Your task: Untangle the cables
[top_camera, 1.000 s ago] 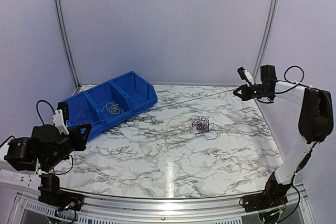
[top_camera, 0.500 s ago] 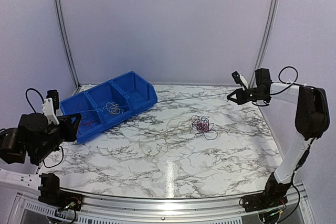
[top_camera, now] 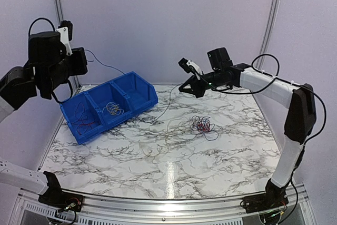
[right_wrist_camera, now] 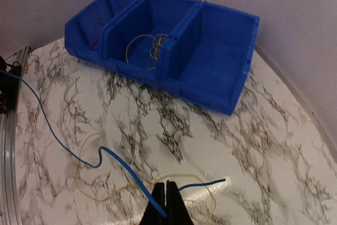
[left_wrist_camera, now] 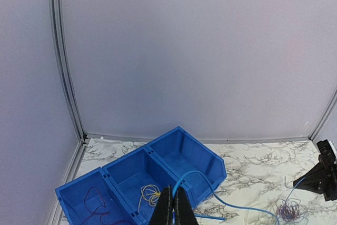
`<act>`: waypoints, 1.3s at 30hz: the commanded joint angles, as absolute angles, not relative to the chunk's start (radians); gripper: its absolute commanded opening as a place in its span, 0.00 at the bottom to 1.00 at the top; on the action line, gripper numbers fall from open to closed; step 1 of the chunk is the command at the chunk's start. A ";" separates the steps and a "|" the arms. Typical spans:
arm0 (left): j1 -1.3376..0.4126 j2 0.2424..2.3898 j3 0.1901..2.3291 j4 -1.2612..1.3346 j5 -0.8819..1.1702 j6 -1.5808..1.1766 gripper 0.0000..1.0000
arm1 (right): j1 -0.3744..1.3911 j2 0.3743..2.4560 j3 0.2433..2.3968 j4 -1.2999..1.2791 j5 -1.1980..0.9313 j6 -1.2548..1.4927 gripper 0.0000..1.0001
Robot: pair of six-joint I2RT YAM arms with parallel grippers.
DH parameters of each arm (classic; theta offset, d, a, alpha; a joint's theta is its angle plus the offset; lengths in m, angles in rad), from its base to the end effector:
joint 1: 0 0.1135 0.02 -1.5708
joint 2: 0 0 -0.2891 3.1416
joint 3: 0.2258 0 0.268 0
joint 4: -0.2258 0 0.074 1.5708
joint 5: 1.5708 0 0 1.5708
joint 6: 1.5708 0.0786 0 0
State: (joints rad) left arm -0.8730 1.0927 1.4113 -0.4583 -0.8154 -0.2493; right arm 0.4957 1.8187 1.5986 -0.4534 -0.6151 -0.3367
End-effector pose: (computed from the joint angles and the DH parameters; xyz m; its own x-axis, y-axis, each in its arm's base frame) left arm 0.1999 -0.1493 0.4912 -0.1020 -0.1416 -0.9847 0.0381 0.9885 -0.1461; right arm 0.3892 0.2620 0.3091 -0.2584 -0.4465 -0.8567 -0.9224 0.3776 0.0815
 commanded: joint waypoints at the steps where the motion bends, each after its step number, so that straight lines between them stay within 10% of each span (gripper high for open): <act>1: -0.767 1.203 1.558 -0.434 -0.669 -0.154 0.00 | 0.599 1.998 1.836 -0.517 -0.533 -0.313 0.00; 21: -0.394 1.764 1.996 -0.155 -0.357 -0.253 0.00 | 0.651 2.580 2.462 -0.156 -0.404 -0.174 0.00; 25: -0.358 1.962 2.266 -0.210 -0.344 -0.239 0.00 | 0.689 2.591 2.452 -0.197 -0.350 -0.262 0.45; 31: -0.312 2.077 2.315 -0.189 -0.294 -0.263 0.00 | 0.650 2.301 2.171 -0.329 -0.440 -0.264 0.71; 39: -0.304 2.085 2.168 -0.169 -0.209 -0.289 0.00 | 0.607 1.760 1.452 -0.257 -0.505 -0.392 0.75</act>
State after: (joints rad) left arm -0.3054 2.0819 2.2074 -0.2073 -0.2558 -0.2768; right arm 0.6334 1.9461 1.6215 -0.2855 -0.4446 -0.3141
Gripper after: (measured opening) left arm 0.012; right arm 0.753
